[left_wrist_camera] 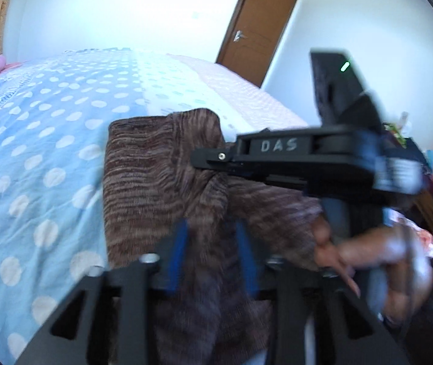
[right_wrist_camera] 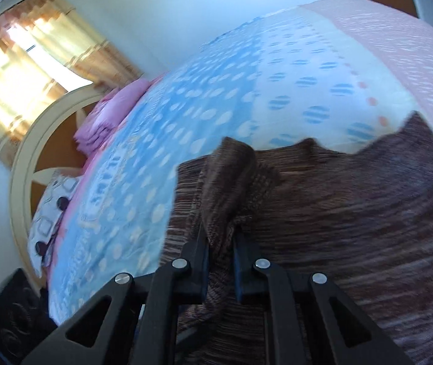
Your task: Fold small clothes
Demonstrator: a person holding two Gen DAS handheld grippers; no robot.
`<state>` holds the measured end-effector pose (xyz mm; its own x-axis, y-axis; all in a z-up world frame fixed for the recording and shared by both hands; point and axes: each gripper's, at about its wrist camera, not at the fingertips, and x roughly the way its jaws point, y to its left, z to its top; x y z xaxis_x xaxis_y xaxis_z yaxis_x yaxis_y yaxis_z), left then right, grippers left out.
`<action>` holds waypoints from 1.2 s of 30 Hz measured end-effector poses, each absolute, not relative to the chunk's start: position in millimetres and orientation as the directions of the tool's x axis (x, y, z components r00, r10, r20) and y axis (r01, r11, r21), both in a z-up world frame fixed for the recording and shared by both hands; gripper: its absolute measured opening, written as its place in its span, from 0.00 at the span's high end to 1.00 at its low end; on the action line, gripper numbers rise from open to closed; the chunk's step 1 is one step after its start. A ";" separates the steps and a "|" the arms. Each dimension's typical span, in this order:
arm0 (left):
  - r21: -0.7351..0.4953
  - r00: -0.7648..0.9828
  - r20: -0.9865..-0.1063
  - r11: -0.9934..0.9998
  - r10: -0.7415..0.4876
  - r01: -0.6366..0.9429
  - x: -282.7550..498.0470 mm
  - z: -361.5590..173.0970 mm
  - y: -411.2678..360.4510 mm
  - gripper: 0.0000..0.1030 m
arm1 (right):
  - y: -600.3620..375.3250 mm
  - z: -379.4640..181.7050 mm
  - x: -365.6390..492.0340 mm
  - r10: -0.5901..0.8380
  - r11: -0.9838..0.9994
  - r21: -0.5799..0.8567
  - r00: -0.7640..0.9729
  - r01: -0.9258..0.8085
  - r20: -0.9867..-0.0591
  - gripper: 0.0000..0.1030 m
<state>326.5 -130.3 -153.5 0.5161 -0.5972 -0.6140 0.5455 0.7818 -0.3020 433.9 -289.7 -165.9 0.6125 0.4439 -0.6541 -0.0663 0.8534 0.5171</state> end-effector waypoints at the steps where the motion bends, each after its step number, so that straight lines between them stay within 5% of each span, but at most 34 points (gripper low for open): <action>1: -0.295 0.529 -0.605 0.785 -0.595 0.545 318.7 -151.0 -124.7 0.50 | -293.7 -166.2 430.1 0.429 0.860 0.507 0.620 -0.059 -0.656 0.89; 5: -0.243 0.557 -0.609 0.801 -0.565 0.547 303.6 -155.5 -122.3 0.53 | -302.5 -171.2 423.4 0.422 0.854 0.519 0.634 -0.039 -0.648 0.89; 7: -0.191 0.569 -0.631 0.816 -0.528 0.546 305.6 -158.4 -128.7 0.78 | -299.0 -171.4 423.1 0.403 0.865 0.501 0.638 -0.032 -0.656 0.89; 13: -0.303 0.513 -0.601 0.769 -0.613 0.564 307.9 -147.6 -134.7 0.93 | -302.0 -151.3 420.0 0.392 0.883 0.464 0.652 -0.068 -0.649 0.90; 24: -0.296 0.387 -0.559 0.612 -0.734 0.733 288.5 -127.6 -238.8 0.94 | -366.7 -114.0 405.6 0.288 0.937 0.344 0.691 -0.060 -0.663 0.91; 36: -0.366 0.295 -0.602 0.585 -0.742 0.724 278.3 -153.0 -298.7 0.99 | -427.4 -159.1 408.2 0.232 0.945 0.325 0.641 0.028 -0.731 0.93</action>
<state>278.3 -298.7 -153.0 0.2952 -0.7421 -0.6018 0.7237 0.5850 -0.3663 408.2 -427.4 -159.1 0.6414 0.2320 -0.7313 0.0284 0.9453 0.3249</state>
